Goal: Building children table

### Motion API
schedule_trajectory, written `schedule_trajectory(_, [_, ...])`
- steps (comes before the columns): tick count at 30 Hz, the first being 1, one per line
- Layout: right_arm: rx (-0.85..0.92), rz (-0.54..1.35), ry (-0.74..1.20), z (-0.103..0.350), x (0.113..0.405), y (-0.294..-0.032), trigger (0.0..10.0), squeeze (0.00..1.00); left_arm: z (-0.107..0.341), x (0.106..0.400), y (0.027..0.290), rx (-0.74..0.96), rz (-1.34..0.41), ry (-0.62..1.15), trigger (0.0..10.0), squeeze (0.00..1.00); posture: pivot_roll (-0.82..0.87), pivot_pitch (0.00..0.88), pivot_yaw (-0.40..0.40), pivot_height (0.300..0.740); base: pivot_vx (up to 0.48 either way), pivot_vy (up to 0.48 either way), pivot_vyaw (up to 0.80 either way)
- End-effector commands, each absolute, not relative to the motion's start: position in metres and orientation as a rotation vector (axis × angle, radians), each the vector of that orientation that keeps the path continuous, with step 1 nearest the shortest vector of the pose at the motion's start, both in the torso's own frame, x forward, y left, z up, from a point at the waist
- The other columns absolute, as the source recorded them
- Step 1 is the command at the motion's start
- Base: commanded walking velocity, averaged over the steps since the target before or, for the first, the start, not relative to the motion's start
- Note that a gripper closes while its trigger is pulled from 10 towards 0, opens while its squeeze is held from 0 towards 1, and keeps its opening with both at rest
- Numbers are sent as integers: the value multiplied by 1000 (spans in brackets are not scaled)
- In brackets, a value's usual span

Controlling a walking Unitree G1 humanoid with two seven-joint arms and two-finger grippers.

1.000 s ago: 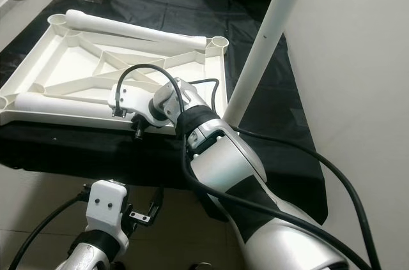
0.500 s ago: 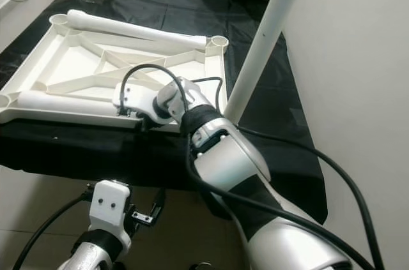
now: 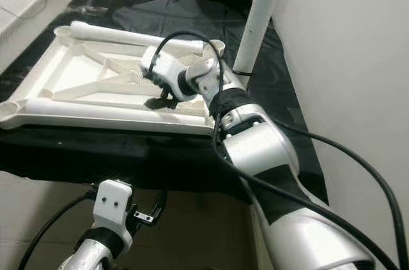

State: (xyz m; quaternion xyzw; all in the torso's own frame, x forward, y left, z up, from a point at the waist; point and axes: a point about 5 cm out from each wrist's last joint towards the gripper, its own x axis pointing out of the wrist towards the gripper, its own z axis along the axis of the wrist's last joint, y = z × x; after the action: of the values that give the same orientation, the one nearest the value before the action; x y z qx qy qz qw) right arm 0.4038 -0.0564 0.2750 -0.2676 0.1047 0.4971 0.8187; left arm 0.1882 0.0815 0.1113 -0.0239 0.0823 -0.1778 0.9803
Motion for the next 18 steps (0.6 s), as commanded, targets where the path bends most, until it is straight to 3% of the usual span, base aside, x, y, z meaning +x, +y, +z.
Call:
schedule_trajectory(1, [-487,1088,136,289,403,-57,10000,0,104,188,87,-52,-347,188,10000,0,21,40,-39,740,0,0,0])
schedule_trajectory(4, [-278,1036,-6,289,404,-58,10000,0,103,193,97,-32,-279,165,10000,0,27,11,-15,740,0,0,0])
schedule_trajectory(9, [-192,926,-264,274,395,-58,10000,0,106,198,109,11,-197,122,10000,0,30,0,5,740,0,0,0])
schedule_trajectory(12, [-68,877,-220,244,382,-60,10000,0,107,201,119,43,-130,99,10000,0,25,0,10,740,0,0,0])
schedule_trajectory(18, [-115,855,-335,200,343,-69,10000,0,109,204,124,61,-100,65,10000,0,16,0,13,740,0,0,0])
